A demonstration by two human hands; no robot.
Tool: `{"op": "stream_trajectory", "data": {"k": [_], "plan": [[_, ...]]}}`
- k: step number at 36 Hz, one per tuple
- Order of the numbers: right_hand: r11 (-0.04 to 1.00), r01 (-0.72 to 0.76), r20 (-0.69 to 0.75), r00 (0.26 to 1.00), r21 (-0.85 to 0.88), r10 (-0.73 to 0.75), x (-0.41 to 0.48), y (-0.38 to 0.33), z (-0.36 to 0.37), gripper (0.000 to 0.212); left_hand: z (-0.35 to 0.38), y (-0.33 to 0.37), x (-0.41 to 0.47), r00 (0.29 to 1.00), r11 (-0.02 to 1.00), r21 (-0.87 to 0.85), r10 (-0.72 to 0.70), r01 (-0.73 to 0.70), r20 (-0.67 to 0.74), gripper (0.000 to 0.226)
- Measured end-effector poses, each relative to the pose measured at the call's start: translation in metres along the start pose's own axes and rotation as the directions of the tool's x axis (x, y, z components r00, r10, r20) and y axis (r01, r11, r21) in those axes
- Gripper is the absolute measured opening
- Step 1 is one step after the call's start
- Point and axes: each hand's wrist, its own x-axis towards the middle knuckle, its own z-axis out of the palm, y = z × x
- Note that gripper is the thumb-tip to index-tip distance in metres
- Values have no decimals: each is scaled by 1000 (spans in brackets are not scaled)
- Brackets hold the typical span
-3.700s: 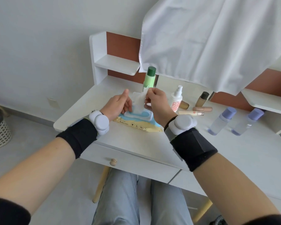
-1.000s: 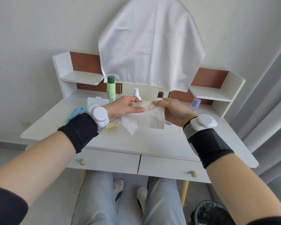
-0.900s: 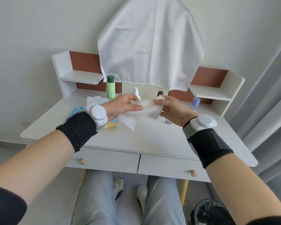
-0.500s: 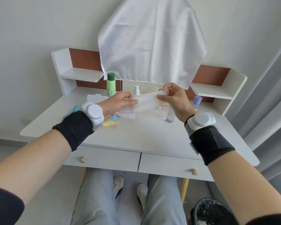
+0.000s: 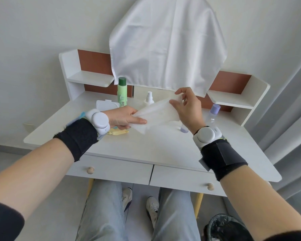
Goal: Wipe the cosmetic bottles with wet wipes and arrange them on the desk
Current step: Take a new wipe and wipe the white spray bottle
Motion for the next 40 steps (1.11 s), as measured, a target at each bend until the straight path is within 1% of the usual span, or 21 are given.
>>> {"op": "stream_trajectory", "data": {"k": [2, 5, 7, 9, 11, 12, 15, 16, 17, 19, 20, 22, 23, 25, 27, 28, 30, 32, 35, 38, 40], "plan": [[1000, 4, -42, 999, -9, -5, 0, 0, 1, 25, 1, -1, 2, 1000, 1000, -2, 2, -2, -8, 28], [999, 11, -64, 998, 36, -9, 0, -1, 1, 22, 1, -3, 2, 1000, 999, 44, -5, 6, -12, 32], [998, 15, -45, 999, 69, -12, 0, -1, 1, 19, 0, -5, 3, 1000, 998, 70, -2, 3, -16, 47], [997, 10, -26, 1000, 77, -9, -1, -2, 1, 19, -1, -10, 5, 999, 999, 47, 17, -16, -29, 62], [996, -10, -34, 999, 87, 13, -1, -2, 1, 23, -2, -15, 8, 998, 998, -48, 40, -42, -46, 62], [995, -19, -44, 999, 98, 23, -1, -2, 1, 24, -3, -17, 9, 998, 991, -121, 50, -55, -44, 56], [992, -40, -67, 997, 117, 48, -1, 1, 1, 17, -2, -20, 7, 994, 946, -309, 107, -101, 2, 25], [991, -47, -70, 996, 124, 56, -1, 2, 2, 15, -2, -23, 8, 991, 927, -353, 133, -125, -1, 23], [990, -55, -74, 995, 128, 65, -2, 3, 3, 13, -3, -24, 9, 988, 907, -393, 157, -149, -12, 29], [987, -73, -83, 993, 140, 85, -2, 5, 5, 11, -1, -24, 11, 977, 841, -504, 210, -198, -32, 37], [985, -85, -87, 991, 150, 99, -3, 5, 6, 11, 0, -22, 11, 972, 787, -579, 232, -214, -45, 37], [980, -107, -98, 987, 165, 125, -3, 5, 7, 11, 4, -17, 11, 967, 687, -689, 240, -234, -88, 31], [980, -115, -108, 985, 164, 134, -3, 4, 7, 11, 7, -13, 11, 967, 675, -696, 225, -245, -122, 24], [978, -136, -129, 979, 155, 157, -3, 4, 8, 11, 12, -9, 13, 959, 754, -598, 160, -272, -235, 18], [977, -164, -150, 972, 135, 183, -2, 5, 7, 11, 16, -8, 16, 925, 854, -444, 102, -270, -367, 22], [978, -173, -152, 970, 117, 190, -1, 5, 5, 12, 17, -8, 17, 906, 888, -377, 93, -262, -413, 20], [985, -168, -135, 976, 47, 173, -1, 7, 2, 17, 15, -10, 18, 886, 933, -259, 112, -250, -449, 15], [988, -136, -118, 985, -79, 126, -1, 10, -3, 23, 10, -14, 17, 889, 957, -171, 141, -236, -436, 18], [968, -69, -112, 993, -241, 43, 0, 16, -10, 28, 4, -19, 16, 904, 974, -99, 147, -202, -400, 15], [958, -31, -117, 993, -284, -3, -1, 18, -12, 28, 0, -23, 15, 943, 988, -72, 110, -139, -315, 15], [966, -23, -103, 995, -257, -4, -1, 15, -11, 27, 1, -26, 15, 962, 992, -63, 89, -109, -259, 15]]}}
